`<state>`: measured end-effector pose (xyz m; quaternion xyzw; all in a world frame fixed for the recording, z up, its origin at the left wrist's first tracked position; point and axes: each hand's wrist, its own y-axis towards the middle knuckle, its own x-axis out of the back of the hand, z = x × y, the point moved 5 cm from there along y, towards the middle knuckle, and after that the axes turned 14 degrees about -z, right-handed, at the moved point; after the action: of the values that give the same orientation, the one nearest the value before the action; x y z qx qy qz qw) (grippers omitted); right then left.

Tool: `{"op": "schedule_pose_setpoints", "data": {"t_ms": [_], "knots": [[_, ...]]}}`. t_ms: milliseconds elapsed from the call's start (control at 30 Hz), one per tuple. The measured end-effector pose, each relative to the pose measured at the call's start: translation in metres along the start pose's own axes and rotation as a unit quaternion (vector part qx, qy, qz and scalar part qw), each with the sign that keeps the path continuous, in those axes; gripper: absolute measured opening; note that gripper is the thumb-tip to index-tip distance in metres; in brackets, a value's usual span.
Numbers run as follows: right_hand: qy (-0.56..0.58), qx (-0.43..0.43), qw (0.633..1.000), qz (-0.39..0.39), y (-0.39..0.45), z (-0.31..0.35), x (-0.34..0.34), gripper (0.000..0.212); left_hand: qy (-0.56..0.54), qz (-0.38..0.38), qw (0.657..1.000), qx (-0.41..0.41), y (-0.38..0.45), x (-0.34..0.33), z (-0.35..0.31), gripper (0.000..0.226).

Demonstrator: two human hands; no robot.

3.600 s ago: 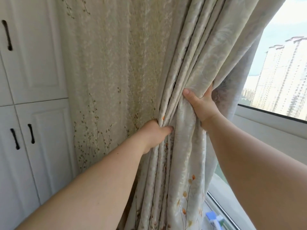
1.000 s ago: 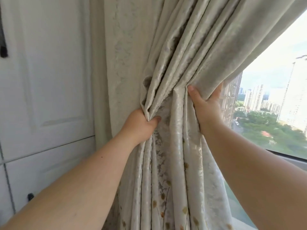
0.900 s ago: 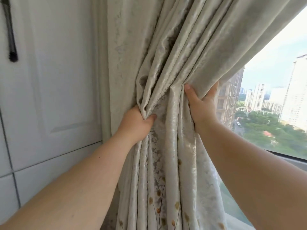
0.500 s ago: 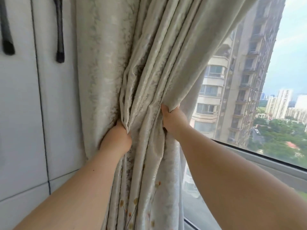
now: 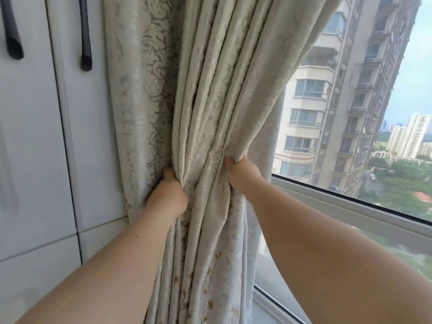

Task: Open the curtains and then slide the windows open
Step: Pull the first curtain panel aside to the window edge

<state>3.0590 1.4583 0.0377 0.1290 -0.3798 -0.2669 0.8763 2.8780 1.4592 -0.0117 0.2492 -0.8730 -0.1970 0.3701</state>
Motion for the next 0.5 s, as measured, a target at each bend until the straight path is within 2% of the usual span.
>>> {"op": "schedule_pose_setpoints", "data": {"t_ms": [100, 333, 400, 500], "knots": [[0.042, 0.004, 0.999, 0.010, -0.013, -0.018, 0.007, 0.058, -0.024, -0.002, 0.999, 0.028, -0.017, 0.002, -0.006, 0.054], [0.137, 0.011, 0.990, 0.017, -0.044, -0.062, 0.036, 0.064, -0.062, -0.057, 0.994, 0.071, -0.081, 0.016, -0.040, 0.090], [0.160, 0.015, 0.987, 0.013, -0.054, -0.074, 0.049, 0.067, -0.059, -0.128, 0.989, 0.039, -0.103, 0.028, -0.056, 0.097], [0.208, 0.023, 0.978, 0.023, -0.070, -0.100, 0.075, 0.069, -0.057, -0.227, 0.968, -0.089, -0.146, 0.040, -0.102, 0.096]]}}
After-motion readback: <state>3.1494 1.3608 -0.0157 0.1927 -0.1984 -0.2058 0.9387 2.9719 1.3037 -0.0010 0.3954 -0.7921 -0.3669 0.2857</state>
